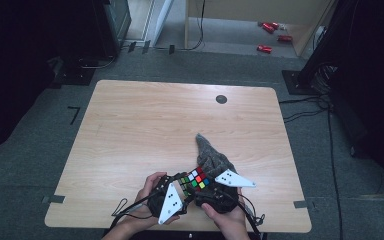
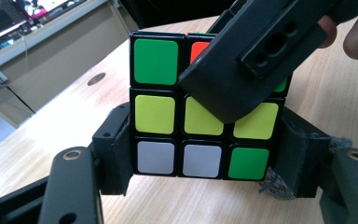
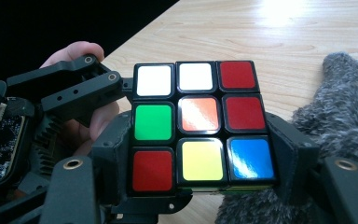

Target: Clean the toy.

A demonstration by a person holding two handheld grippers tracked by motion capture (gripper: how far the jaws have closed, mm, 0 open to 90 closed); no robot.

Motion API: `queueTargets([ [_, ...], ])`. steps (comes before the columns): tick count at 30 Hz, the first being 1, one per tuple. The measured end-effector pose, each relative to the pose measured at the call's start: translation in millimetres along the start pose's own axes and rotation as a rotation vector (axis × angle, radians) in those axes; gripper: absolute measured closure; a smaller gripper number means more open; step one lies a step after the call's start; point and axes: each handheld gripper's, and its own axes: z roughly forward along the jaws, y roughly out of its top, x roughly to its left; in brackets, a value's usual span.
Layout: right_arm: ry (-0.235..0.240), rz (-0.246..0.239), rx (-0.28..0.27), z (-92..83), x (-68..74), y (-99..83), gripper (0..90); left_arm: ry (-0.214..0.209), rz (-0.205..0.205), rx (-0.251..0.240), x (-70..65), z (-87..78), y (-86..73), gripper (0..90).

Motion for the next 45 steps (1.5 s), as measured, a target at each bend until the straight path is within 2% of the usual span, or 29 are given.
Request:
queueTargets([
  [2, 0.006, 0.0, -0.003, -0.7, -0.3, 0.7, 34.5, 0.003, 0.003, -0.006, -0.4, -0.1, -0.2, 34.3],
  [3, 0.01, -0.022, -0.003, -1.5, -0.8, 2.0, 34.2, 0.003, 0.005, -0.009, -0.2, -0.4, -0.4, 34.9],
  [5, 0.015, -0.027, 0.0, -2.2, -1.4, 2.8, 33.7, -0.002, 0.006, -0.01, 0.9, -1.1, -0.7, 35.1],
  [6, 0.031, -0.029, -0.006, -4.7, -2.7, 4.5, 31.8, -0.003, 0.004, -0.007, 1.7, -1.4, -1.6, 35.1],
  [9, 0.053, -0.036, -0.054, -17.1, -8.1, 11.7, 28.4, 0.003, -0.013, 0.009, 9.9, -3.8, -10.5, 35.1],
  [12, 0.042, -0.018, -0.095, -28.3, -16.4, 17.0, 28.4, 0.02, -0.023, 0.017, 17.4, -6.1, -16.0, 35.1],
  [15, -0.024, -0.038, -0.105, -31.0, -23.8, 17.6, 25.3, 0.032, -0.042, 0.019, 25.1, -9.1, -19.9, 35.2],
  [18, -0.134, -0.091, -0.074, -23.1, -28.7, 14.0, 12.4, 0.047, -0.055, 0.02, 32.3, -13.7, -22.6, 35.1],
  [19, -0.134, -0.091, -0.074, -23.1, -28.7, 14.0, 12.4, 0.052, -0.06, 0.02, 34.1, -15.2, -23.2, 35.1],
  [22, -0.193, -0.115, -0.02, -10.8, -32.9, 10.5, 6.4, 0.052, -0.073, 0.022, 37.5, -17.4, -24.3, 35.1],
  [24, -0.209, -0.113, 0.012, -1.5, -37.7, 7.2, 5.4, 0.047, -0.078, 0.022, 37.7, -17.4, -24.3, 35.2],
  [25, -0.229, -0.113, 0.029, 5.5, -41.2, 3.6, 7.8, 0.046, -0.078, 0.023, 37.3, -17.3, -24.2, 35.1],
  [27, -0.243, -0.116, 0.038, 8.8, -42.4, 1.7, 10.7, 0.041, -0.078, 0.023, 36.8, -17.2, -23.8, 35.1],
  [29, -0.294, -0.139, 0.051, 13.9, -43.5, -2.9, 19.3, 0.038, -0.077, 0.022, 36.5, -17.3, -23.7, 35.1],
  [33, -0.358, -0.118, 0.092, 19.9, -52.8, -10.8, 42.7, 0.035, -0.084, 0.02, 37.3, -17.7, -24.2, 35.1],
  [34, -0.377, -0.101, 0.115, 21.6, -58.3, -13.8, 51.7, 0.034, -0.086, 0.02, 37.6, -17.8, -24.2, 35.1],
  [38, -0.351, -0.045, 0.125, 20.7, -71.0, -17.6, 70.9, 0.032, -0.089, 0.018, 37.5, -17.4, -23.9, 35.2],
  [40, -0.331, -0.036, 0.087, 14.2, -72.8, -13.8, 75.1, 0.03, -0.087, 0.02, 36.8, -16.7, -24.1, 35.1],
  [42, -0.328, -0.037, 0.075, 12.1, -72.1, -12.4, 75.6, 0.027, -0.085, 0.023, 36.0, -15.9, -24.3, 35.1],
  [45, -0.313, -0.043, 0.023, 2.4, -67.9, -6.3, 76.3, 0.023, -0.086, 0.024, 34.7, -14.4, -24.2, 35.1],
])
